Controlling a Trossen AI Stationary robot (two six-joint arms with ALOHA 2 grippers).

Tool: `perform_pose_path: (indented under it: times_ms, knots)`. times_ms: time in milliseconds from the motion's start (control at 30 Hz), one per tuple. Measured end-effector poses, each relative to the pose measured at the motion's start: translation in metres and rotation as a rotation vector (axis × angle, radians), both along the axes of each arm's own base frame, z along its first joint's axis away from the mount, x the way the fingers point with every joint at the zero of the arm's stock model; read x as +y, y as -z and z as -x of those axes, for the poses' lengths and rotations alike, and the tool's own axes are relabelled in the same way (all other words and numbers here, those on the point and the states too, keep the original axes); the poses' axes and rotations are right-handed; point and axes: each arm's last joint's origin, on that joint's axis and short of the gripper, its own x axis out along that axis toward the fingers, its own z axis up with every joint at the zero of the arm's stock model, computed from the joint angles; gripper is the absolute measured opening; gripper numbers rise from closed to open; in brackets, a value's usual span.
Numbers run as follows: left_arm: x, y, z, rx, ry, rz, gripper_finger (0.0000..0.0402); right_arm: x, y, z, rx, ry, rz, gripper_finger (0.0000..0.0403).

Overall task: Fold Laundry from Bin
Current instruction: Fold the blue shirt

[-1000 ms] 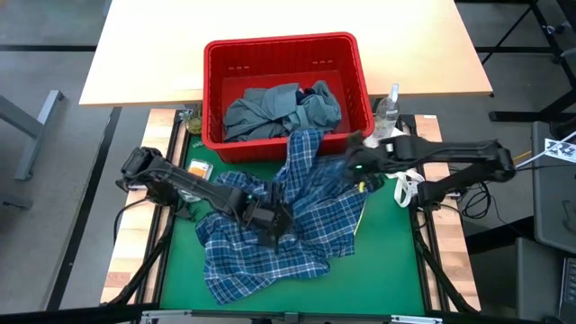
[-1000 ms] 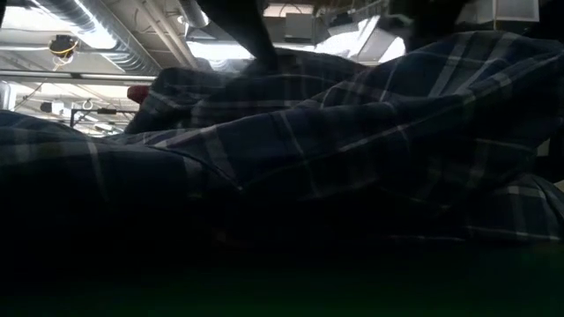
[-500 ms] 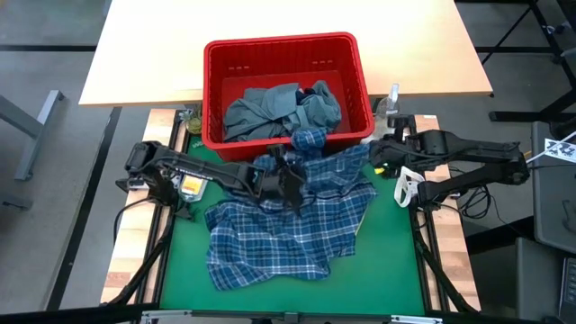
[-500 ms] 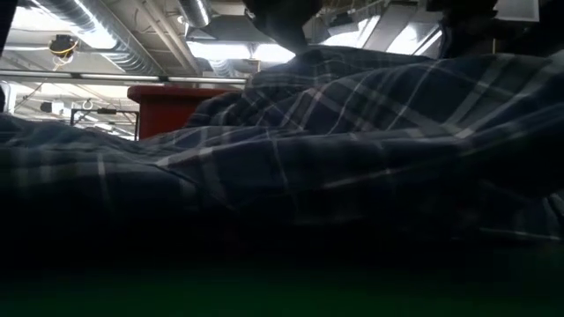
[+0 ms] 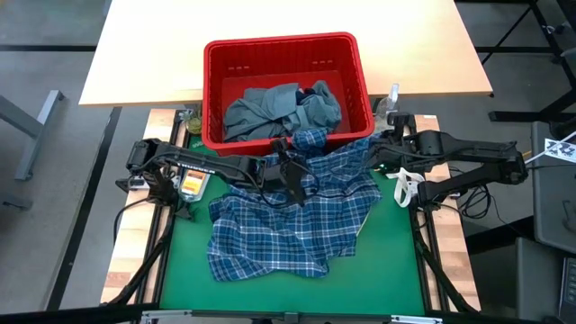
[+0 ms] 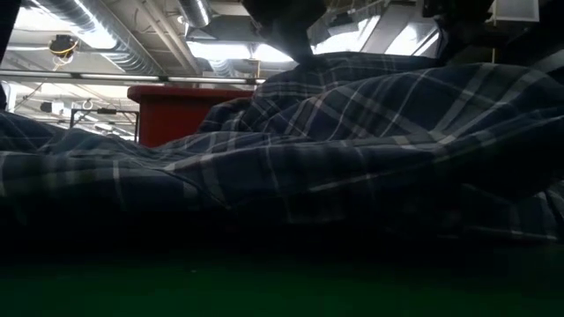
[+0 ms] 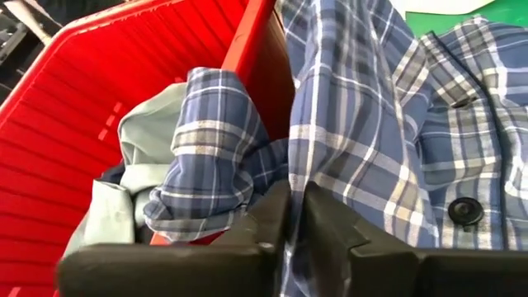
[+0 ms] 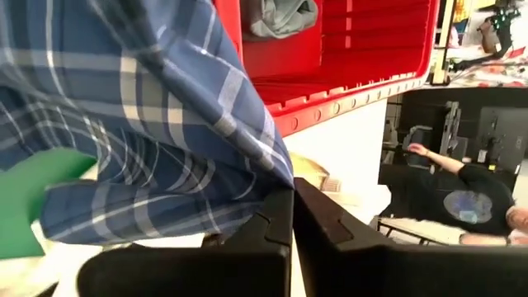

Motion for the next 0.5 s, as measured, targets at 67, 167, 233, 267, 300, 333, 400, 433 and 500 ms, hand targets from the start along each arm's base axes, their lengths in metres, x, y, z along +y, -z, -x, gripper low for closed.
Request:
perform_pose_path:
  times_ms: [67,167,233,267,300,333,400,433,500]
  knots:
    - [0.0,0.0,0.0,0.0,-0.001,0.0,0.0055,0.0,0.0,0.0,0.025,-0.019,0.013,0.0005]
    - [0.001,0.0,0.0,0.0,-0.011,-0.011,0.0078,-0.001,-0.001,0.0,0.029,-0.016,0.036,0.0005]
    - [0.001,-0.001,0.0,-0.001,-0.03,-0.029,0.0088,-0.001,-0.001,0.001,0.035,-0.015,0.04,0.0011]
    - [0.001,-0.001,0.001,-0.003,-0.038,-0.036,0.0092,-0.002,-0.001,0.001,0.042,-0.009,0.039,0.0018]
    - [0.001,-0.001,0.0,-0.007,-0.043,-0.041,0.0095,-0.004,0.0,0.002,0.052,-0.001,0.038,0.0028]
    - [0.001,-0.003,0.001,-0.012,-0.046,-0.043,0.0096,-0.005,0.0,0.004,0.065,0.01,0.03,0.004]
    - [0.002,-0.006,0.003,-0.022,-0.046,-0.042,0.0097,-0.01,0.001,0.007,0.088,0.037,0.02,0.007]
    - [0.002,-0.008,0.004,-0.031,-0.046,-0.041,0.0098,-0.013,0.001,0.008,0.093,0.052,0.019,0.0086]
    - [0.001,-0.014,0.007,-0.047,-0.042,-0.039,0.0098,-0.018,0.001,0.009,0.097,0.082,0.019,0.0117]
